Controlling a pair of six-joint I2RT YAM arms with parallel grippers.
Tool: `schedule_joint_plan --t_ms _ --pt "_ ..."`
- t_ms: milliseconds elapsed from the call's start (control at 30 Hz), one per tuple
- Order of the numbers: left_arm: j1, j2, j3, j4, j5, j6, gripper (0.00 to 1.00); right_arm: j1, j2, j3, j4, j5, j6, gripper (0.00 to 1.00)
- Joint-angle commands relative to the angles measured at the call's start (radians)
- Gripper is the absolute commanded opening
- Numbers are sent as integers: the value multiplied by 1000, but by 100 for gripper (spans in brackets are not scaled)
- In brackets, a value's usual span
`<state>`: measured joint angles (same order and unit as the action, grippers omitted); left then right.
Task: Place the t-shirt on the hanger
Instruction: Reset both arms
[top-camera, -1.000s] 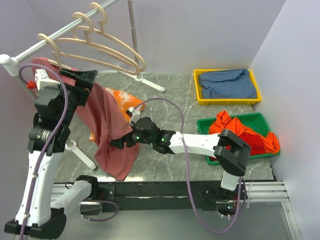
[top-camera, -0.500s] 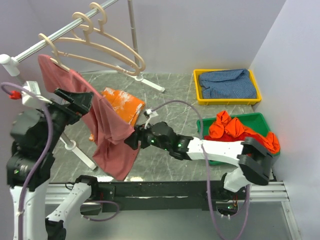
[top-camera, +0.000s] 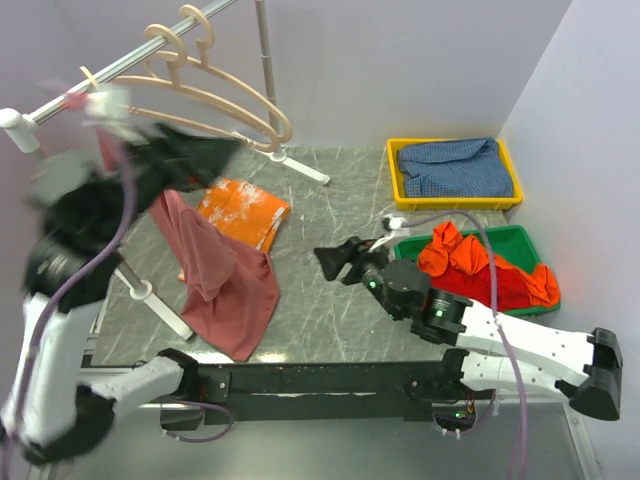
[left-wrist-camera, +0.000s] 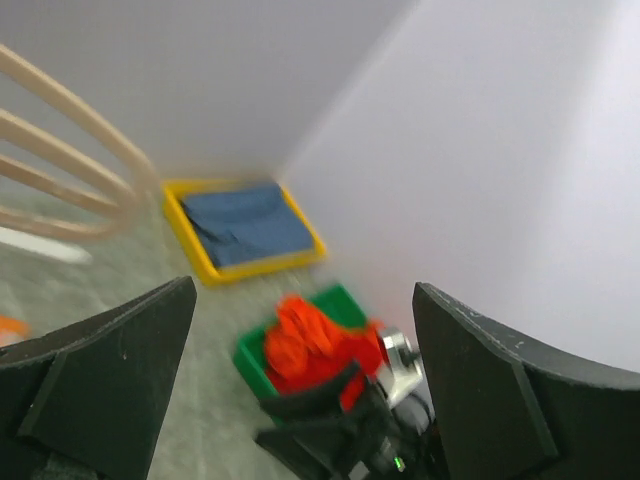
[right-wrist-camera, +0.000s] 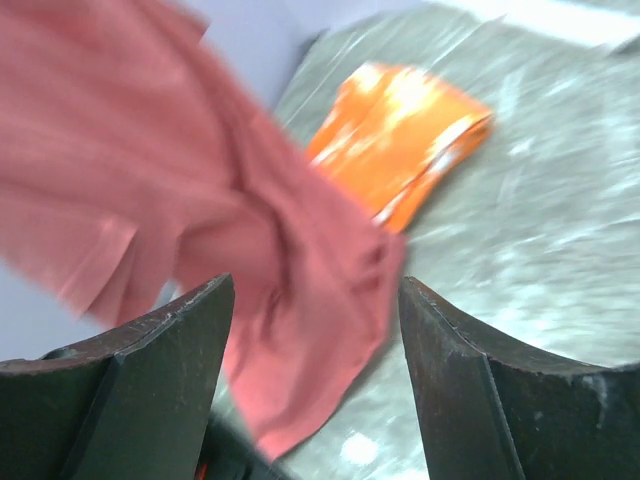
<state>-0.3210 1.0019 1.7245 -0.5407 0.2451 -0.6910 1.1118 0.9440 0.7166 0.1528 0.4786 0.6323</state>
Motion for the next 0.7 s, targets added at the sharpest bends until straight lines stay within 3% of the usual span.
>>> schedule_joint_plan --t_ms 0,33,200,333,567,667 --pt "-422 138 4 22 -372 106 96 -12 -73 15 -134 261 -43 75" --pt "-502 177 0 27 -416 111 96 -12 -86 26 -147 279 -42 76" --pt "-590 172 -239 171 -541 75 97 -17 -132 38 -360 509 117 77" --pt "-729 256 -391 182 -728 56 96 -36 -183 -31 -394 555 158 78" --pt "-739 204 -753 369 -704 -25 96 -43 -200 -66 -331 508 115 78" --pt "-740 167 -821 403 -739 -27 96 -41 -194 -74 -315 482 86 78"
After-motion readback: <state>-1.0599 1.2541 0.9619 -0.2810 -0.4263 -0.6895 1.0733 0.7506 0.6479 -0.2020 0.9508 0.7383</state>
